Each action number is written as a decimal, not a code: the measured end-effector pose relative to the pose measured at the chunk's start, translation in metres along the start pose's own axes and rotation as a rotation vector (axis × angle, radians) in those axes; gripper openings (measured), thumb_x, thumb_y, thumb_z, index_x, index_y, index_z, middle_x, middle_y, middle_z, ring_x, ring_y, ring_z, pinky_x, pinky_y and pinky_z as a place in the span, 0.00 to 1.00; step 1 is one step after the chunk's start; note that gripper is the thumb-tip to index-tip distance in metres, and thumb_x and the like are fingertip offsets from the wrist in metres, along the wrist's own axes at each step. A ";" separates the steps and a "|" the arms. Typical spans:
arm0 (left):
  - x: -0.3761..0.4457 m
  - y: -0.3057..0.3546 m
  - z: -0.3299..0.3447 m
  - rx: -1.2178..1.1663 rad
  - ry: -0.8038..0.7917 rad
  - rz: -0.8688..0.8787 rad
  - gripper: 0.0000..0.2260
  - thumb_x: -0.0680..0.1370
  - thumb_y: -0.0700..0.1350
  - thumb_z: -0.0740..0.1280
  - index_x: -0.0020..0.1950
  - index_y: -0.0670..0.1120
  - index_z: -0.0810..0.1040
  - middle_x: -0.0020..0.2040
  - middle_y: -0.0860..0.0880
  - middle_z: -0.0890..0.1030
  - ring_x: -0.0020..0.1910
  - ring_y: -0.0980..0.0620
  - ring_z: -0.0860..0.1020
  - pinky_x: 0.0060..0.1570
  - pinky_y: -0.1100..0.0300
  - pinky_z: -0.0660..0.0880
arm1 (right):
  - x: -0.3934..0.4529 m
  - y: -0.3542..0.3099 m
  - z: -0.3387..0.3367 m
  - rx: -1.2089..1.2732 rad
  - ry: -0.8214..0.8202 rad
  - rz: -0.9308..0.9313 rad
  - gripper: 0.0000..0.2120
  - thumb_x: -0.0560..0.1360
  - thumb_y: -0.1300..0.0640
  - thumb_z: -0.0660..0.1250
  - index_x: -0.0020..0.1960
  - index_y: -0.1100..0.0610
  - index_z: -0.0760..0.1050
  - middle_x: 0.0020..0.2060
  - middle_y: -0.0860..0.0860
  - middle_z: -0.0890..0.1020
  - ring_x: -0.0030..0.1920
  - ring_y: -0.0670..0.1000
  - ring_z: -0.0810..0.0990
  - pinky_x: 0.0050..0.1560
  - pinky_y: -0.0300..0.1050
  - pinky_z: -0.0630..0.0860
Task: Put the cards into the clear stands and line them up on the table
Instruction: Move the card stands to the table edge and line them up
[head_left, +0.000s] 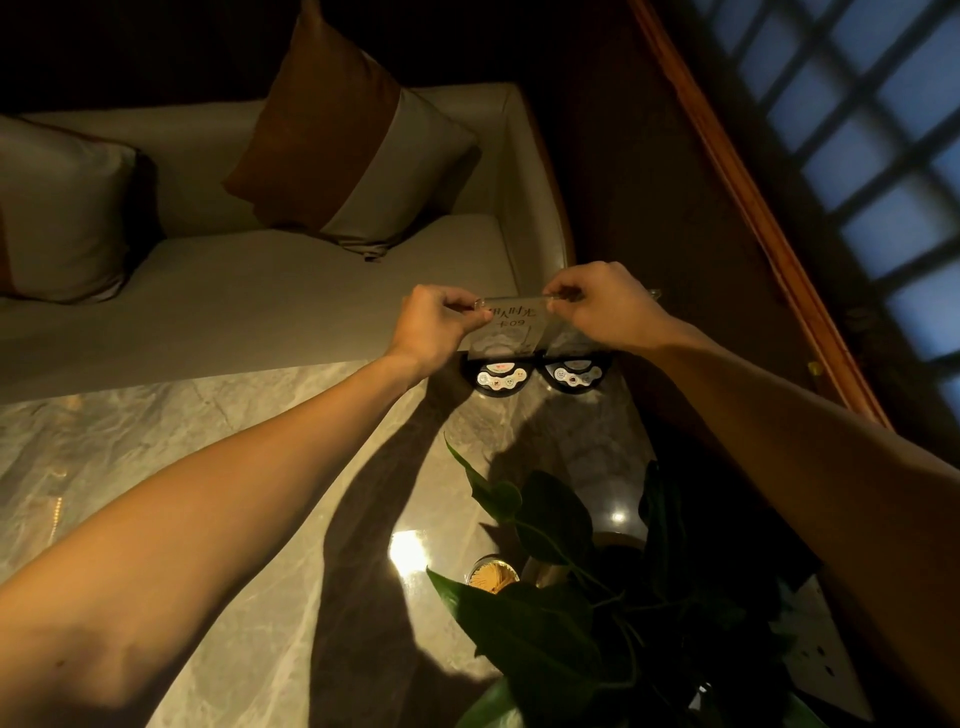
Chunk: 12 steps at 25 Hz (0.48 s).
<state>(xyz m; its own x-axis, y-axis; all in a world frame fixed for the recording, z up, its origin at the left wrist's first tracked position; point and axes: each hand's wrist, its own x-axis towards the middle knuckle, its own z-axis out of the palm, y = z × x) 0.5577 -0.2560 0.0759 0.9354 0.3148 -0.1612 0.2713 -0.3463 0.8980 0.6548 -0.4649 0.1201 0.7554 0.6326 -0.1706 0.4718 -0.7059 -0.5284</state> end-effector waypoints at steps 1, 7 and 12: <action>0.000 -0.001 -0.001 0.009 0.002 0.006 0.04 0.75 0.42 0.75 0.48 0.45 0.86 0.41 0.54 0.83 0.42 0.61 0.79 0.38 0.76 0.72 | 0.000 -0.001 0.001 -0.003 -0.002 0.000 0.11 0.81 0.56 0.67 0.62 0.56 0.80 0.55 0.51 0.84 0.51 0.50 0.83 0.49 0.41 0.81; 0.001 -0.002 -0.003 0.070 0.022 0.034 0.04 0.74 0.44 0.76 0.47 0.45 0.86 0.43 0.51 0.84 0.42 0.60 0.80 0.39 0.75 0.73 | 0.001 -0.004 0.000 -0.019 0.005 -0.006 0.12 0.81 0.57 0.67 0.63 0.57 0.80 0.55 0.52 0.84 0.54 0.49 0.82 0.54 0.43 0.79; -0.002 0.002 -0.003 0.112 0.039 0.046 0.06 0.75 0.44 0.75 0.50 0.44 0.86 0.45 0.50 0.85 0.45 0.57 0.81 0.41 0.73 0.73 | -0.001 -0.004 -0.001 -0.027 -0.014 -0.006 0.12 0.81 0.56 0.67 0.63 0.56 0.80 0.56 0.52 0.84 0.52 0.48 0.82 0.52 0.43 0.81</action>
<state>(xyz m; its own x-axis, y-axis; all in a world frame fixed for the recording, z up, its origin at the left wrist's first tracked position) 0.5554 -0.2542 0.0790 0.9385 0.3298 -0.1024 0.2535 -0.4568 0.8527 0.6527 -0.4626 0.1233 0.7463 0.6411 -0.1789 0.4888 -0.7103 -0.5065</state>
